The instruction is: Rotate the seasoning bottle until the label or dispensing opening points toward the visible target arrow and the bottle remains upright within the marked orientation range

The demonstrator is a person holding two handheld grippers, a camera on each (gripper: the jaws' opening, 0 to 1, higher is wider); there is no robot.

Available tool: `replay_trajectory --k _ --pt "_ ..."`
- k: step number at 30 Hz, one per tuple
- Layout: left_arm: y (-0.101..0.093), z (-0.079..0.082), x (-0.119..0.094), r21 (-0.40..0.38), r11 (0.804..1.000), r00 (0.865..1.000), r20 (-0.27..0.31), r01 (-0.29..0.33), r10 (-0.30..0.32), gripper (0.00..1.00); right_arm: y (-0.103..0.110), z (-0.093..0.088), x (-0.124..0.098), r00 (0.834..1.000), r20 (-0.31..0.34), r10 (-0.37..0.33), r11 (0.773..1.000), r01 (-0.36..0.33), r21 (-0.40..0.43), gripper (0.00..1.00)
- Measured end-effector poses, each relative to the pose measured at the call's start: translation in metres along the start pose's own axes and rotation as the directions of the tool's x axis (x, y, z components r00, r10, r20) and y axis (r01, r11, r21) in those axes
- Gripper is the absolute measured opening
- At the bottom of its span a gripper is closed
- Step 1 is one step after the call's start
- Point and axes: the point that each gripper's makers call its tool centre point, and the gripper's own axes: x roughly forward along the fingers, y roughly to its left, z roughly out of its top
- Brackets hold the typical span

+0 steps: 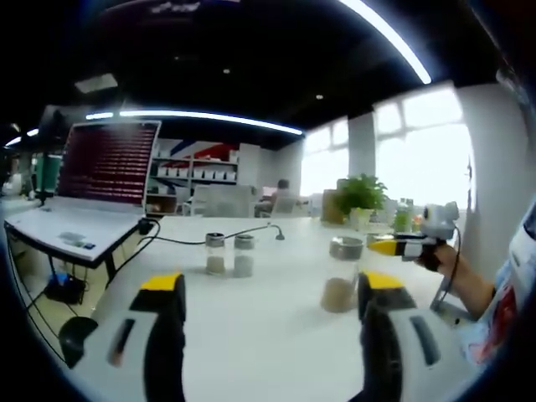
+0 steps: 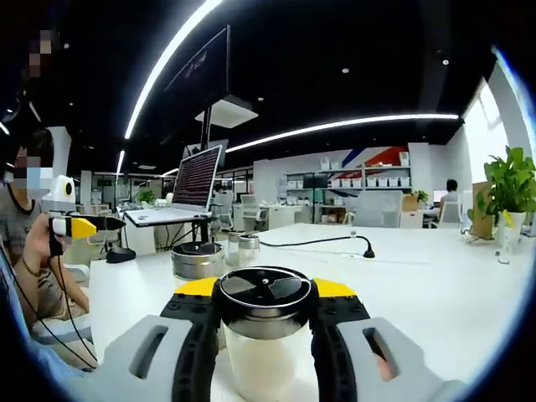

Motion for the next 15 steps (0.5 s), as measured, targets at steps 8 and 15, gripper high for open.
replay_trajectory --k 8,15 --pt "-0.0002 -0.0017 0.0007 -0.004 1.0 1.0 -0.006 0.001 -0.001 0.9 -0.0015 -0.0005 -0.0006 1.0 0.017 -0.003 1.0 0.004 -0.009 0.41" --pt "0.0027 -0.0026 0.0001 -0.01 1.0 1.0 -0.007 -0.006 0.006 0.9 -0.0028 -0.0011 -0.0009 0.999 0.009 -0.03 0.999 0.031 -0.011 0.41"
